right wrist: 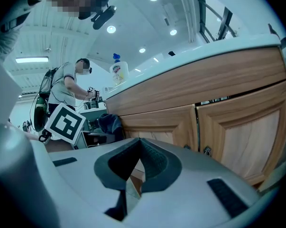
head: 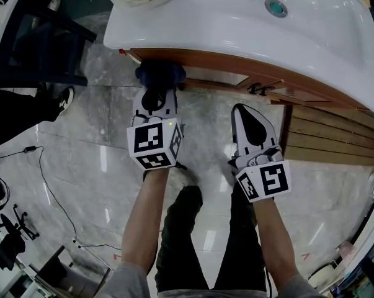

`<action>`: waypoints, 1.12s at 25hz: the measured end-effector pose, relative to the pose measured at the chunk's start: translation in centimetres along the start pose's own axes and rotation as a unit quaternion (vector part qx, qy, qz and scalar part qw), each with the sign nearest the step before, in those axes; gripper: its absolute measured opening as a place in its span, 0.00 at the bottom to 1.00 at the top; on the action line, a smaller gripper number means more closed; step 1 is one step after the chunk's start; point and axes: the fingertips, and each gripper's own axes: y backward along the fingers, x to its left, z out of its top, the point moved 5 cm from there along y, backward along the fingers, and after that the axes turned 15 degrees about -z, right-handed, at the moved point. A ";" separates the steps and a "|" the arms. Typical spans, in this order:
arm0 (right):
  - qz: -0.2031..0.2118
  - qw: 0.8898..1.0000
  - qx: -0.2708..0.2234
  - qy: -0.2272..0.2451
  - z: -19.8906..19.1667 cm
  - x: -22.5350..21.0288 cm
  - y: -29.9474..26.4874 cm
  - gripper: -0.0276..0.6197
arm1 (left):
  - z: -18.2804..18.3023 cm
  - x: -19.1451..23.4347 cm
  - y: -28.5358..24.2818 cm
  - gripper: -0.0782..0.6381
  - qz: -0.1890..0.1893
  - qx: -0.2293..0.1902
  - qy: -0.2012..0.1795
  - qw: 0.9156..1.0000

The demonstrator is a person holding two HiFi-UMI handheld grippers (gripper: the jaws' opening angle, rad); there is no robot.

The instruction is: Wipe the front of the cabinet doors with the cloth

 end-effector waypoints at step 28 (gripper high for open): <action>0.007 1.000 -0.001 -0.002 0.7 -3.9 6.2 0.06 | -2.5 -14.2 2.5 0.19 -0.069 0.003 -0.057 0.996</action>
